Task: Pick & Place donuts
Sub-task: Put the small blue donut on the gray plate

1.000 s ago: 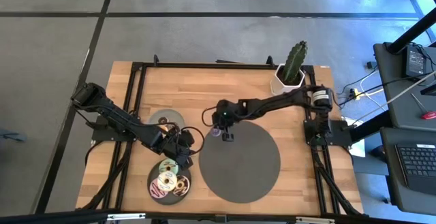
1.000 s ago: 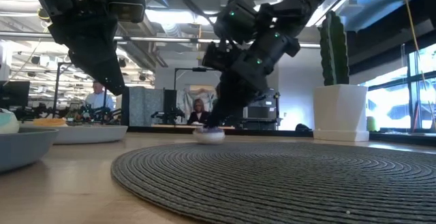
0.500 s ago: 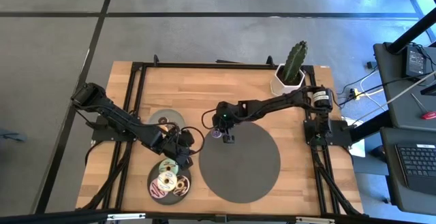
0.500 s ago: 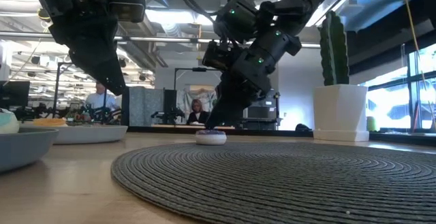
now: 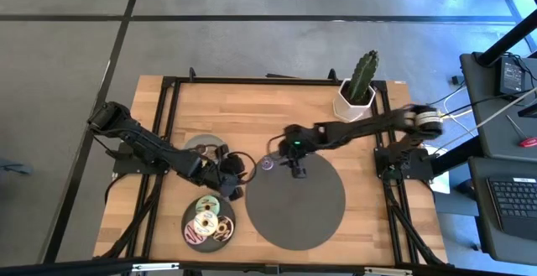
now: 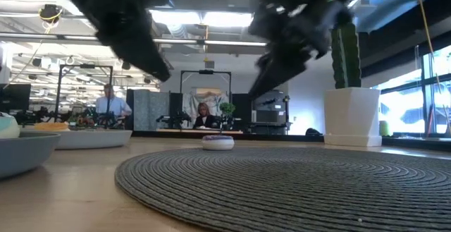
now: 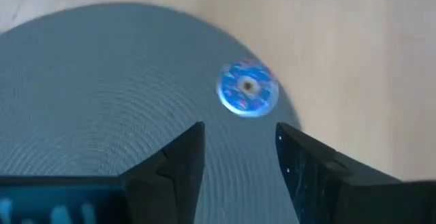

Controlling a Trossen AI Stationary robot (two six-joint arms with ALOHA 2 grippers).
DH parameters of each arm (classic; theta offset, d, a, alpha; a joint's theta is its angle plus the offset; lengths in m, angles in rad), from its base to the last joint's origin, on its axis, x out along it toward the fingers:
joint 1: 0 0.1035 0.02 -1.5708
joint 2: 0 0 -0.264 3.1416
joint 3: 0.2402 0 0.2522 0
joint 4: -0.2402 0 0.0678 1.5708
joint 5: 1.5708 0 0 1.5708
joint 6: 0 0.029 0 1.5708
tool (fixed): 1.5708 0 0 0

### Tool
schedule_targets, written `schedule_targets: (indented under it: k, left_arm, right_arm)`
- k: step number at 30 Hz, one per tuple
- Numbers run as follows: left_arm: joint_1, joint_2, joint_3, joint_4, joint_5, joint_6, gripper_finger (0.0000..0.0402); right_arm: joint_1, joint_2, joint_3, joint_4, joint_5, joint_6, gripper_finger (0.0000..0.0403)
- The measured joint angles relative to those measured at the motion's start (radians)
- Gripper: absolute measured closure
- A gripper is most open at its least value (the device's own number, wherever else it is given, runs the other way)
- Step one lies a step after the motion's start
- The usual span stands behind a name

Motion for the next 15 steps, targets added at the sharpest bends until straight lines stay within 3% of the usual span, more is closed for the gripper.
schedule_targets:
  k: [5,8,15]
  left_arm:
    - [0.075,0.003,-0.005,0.116,0.03,0.226,0.029]
    - [0.139,0.011,-0.013,0.204,0.073,0.33,0.028]
    - [0.264,0.127,-0.024,0.407,0.203,0.476,0.0244]
  right_arm:
    - [0.017,-0.221,-0.207,0.122,0.127,0.107,0.022]
    - [0.035,-0.323,-0.302,0.17,0.144,0.157,0.022]
    - [0.08,-0.451,-0.414,0.196,0.196,0.234,0.022]
